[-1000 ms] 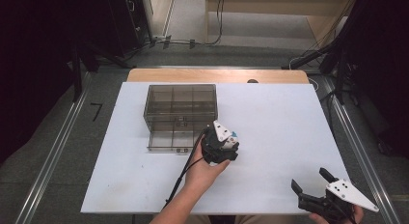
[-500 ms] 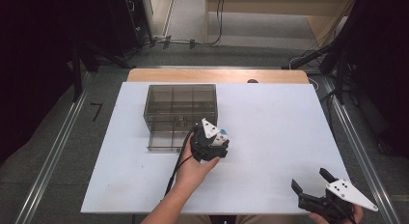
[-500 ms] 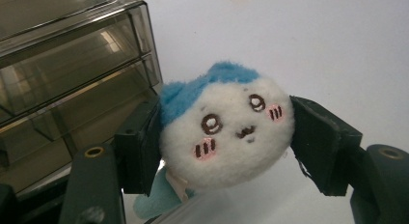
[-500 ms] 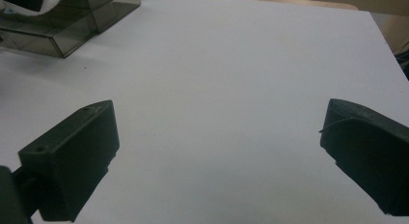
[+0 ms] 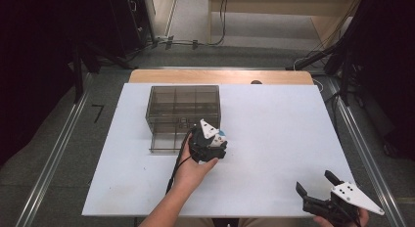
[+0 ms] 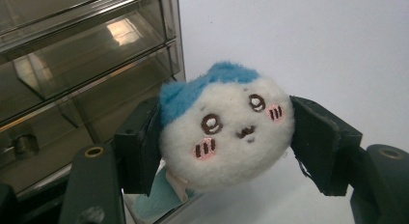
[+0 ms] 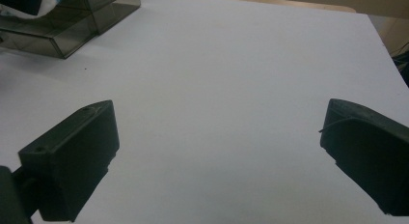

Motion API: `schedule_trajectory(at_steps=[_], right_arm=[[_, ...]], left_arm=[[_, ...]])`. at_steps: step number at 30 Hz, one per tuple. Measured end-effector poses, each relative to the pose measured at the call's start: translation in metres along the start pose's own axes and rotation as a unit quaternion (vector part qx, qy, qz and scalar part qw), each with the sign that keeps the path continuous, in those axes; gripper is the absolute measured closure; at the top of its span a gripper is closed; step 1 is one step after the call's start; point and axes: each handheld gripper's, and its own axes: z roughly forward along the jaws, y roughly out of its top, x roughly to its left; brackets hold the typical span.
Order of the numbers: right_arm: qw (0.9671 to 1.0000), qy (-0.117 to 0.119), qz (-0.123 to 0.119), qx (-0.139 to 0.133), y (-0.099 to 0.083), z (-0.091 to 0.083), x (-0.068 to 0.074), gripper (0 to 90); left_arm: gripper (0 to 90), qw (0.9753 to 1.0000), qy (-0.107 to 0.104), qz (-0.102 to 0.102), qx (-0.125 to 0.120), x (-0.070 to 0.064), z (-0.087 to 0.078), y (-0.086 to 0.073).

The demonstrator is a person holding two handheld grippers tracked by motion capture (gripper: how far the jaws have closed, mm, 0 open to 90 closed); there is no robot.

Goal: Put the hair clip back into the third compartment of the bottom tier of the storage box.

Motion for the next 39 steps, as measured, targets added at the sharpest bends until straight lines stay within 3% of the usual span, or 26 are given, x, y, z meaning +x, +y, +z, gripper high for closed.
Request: schedule_trajectory(at_steps=[28, 39], right_arm=[[1.0, 0.002, -0.001, 0.002, 0.0, 0.001, 0.0, 0.0], [1.0, 0.003, -0.003, 0.001, 0.0, 0.001, 0.0, 0.0]], left_arm=[[31.6, 0.9996, 0.025, -0.007, 0.01, 0.021, 0.002, -0.01], [31.5, 0.9994, 0.028, -0.015, 0.011, 0.022, 0.007, -0.011]])
